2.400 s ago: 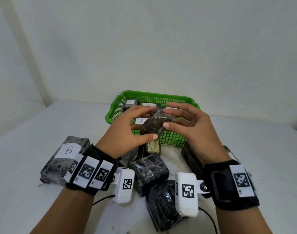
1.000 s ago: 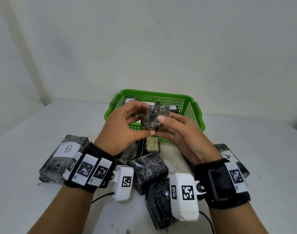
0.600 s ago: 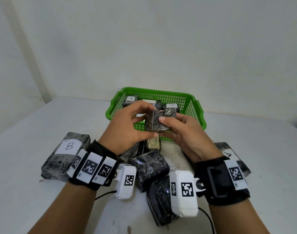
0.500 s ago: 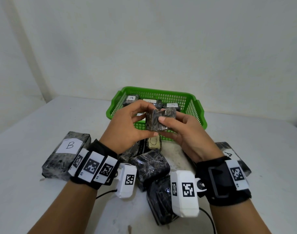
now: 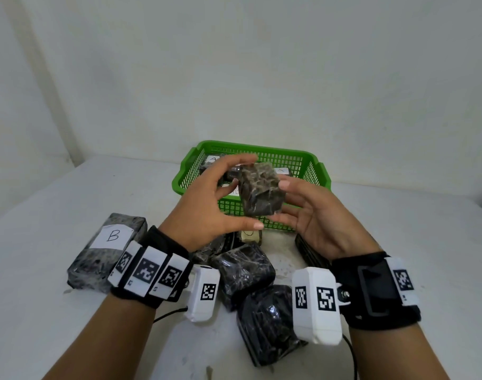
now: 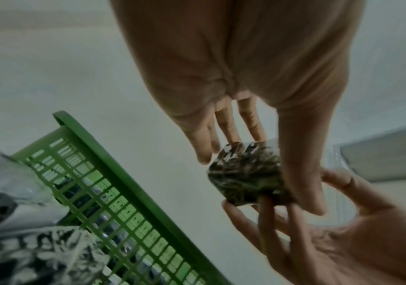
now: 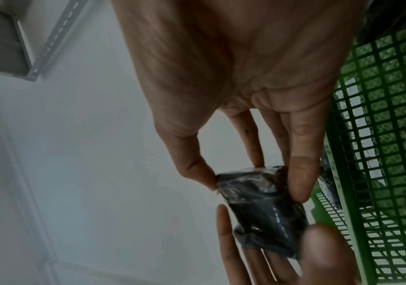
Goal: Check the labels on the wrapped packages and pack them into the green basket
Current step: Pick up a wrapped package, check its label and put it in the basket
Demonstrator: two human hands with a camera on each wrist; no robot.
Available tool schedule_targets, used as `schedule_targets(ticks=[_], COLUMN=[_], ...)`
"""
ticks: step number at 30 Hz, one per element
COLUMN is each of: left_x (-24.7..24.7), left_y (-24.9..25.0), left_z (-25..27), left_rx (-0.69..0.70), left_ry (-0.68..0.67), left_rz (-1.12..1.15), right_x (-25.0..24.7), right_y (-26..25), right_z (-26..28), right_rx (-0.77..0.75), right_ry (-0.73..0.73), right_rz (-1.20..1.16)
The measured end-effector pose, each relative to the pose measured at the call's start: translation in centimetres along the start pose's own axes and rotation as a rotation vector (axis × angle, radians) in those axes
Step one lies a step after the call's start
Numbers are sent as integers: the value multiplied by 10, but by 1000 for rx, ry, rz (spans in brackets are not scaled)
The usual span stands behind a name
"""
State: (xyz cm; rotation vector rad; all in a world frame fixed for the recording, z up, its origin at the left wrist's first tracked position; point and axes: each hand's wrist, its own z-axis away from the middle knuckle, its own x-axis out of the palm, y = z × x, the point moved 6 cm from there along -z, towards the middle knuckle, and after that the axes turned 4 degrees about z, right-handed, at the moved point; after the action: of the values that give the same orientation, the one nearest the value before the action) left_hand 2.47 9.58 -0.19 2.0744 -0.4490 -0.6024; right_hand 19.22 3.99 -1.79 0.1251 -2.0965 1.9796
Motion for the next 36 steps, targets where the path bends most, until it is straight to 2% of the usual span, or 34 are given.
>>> schedule_targets(ticks=[4,8,11,14,16,22,26,30,36], left_x=[-2,-9,-12,-8,-5,1,1,3,-7], left_y=[-4,-6,-5,-4,-3,5,7,7,9], left_z=[-2,-3,-3,-2,-2,0,0,-1,0], left_rx=[-96,-100,-57,-40,-34,2,28,27,24], left_ry=[74,151,146,91,60,4,11,-16,11], left_rz=[118,106,109,97,104,61,24,-7,67], right_x=[1,3,1,5,9,5,9,8,9], right_y=[-5,-4,-3,5,8,7,10,13,11], right_z=[0,1,0,0,0,-3,-3,-3,-3], right_rx=[-157,-244,-167,-22,23,-66,-42,-41,-28], right_ry=[-27,-16,39,11,-2,62,21,59,-22], right_rz=[24,244,215,184,187,233,265,282,218])
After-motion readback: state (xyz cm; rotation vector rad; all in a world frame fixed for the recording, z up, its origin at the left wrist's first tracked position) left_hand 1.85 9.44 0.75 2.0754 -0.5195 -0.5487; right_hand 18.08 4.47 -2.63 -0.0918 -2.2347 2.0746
